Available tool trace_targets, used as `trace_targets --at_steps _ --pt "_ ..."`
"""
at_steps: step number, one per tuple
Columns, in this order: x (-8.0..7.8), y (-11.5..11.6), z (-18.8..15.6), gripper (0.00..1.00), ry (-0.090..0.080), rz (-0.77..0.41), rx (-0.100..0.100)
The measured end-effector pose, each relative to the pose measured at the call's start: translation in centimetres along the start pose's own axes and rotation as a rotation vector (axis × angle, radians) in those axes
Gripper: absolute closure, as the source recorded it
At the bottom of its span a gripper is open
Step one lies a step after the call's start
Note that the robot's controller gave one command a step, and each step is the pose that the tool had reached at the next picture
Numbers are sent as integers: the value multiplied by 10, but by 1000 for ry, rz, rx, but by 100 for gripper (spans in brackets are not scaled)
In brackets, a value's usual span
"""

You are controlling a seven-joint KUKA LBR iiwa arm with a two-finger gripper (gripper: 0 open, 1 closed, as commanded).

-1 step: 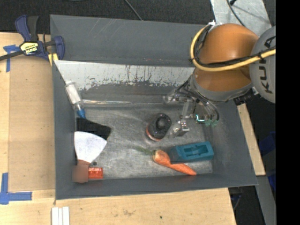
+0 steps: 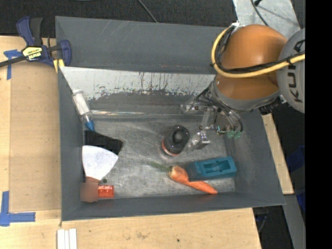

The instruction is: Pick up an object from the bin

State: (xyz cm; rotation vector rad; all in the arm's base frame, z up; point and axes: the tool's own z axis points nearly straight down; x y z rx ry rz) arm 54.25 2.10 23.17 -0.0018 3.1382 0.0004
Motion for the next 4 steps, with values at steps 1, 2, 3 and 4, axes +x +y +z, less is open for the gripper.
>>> trace_targets --at_steps 1,2,3,4 --pt "-11 -7 51 0 -7 -43 0" --pt "-13 -11 151 100 -16 -200 -2" --pt "-13 -11 151 100 -16 -200 -2" --pt "-14 -7 108 100 6 -180 -1"
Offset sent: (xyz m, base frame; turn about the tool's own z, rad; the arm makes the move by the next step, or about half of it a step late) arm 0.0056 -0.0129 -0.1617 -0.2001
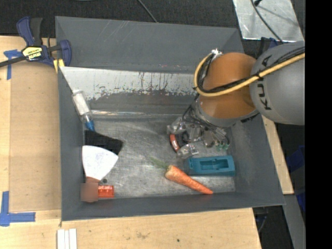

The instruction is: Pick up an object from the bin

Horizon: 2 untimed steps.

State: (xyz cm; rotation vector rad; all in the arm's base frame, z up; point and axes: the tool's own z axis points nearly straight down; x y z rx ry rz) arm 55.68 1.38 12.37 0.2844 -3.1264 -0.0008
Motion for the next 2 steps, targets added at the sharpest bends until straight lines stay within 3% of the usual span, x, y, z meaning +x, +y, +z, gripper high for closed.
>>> trace_targets --at_steps 1,2 --pt "-4 -2 -26 100 -9 -27 2" --pt "4 -3 -49 100 -3 -21 1"
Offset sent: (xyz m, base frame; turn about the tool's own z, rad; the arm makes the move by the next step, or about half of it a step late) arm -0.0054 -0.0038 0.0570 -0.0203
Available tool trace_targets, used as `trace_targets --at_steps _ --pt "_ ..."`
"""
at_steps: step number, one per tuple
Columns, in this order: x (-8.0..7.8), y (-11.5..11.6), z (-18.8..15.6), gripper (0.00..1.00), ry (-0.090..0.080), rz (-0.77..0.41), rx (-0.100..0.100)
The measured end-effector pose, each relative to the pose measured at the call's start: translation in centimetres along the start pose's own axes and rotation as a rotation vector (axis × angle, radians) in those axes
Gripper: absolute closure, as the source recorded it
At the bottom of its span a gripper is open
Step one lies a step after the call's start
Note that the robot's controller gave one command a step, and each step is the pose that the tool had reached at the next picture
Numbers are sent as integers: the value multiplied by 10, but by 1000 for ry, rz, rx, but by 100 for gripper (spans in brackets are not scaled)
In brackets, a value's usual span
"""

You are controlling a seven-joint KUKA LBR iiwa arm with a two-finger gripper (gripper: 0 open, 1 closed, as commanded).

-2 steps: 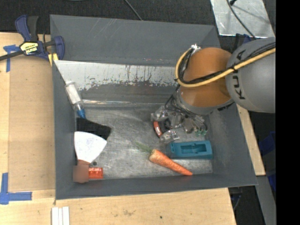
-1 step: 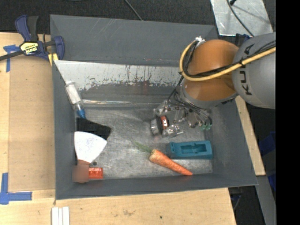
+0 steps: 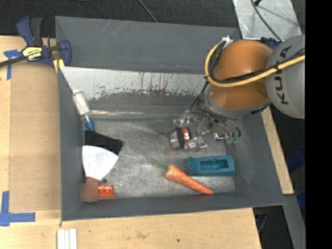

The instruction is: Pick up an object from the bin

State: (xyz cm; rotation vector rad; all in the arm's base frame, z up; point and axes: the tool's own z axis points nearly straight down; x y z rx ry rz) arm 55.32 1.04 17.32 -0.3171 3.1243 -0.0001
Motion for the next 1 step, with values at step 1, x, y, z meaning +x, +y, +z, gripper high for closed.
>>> trace_targets --at_steps 1 --pt "-8 -7 -61 100 3 -1 0"
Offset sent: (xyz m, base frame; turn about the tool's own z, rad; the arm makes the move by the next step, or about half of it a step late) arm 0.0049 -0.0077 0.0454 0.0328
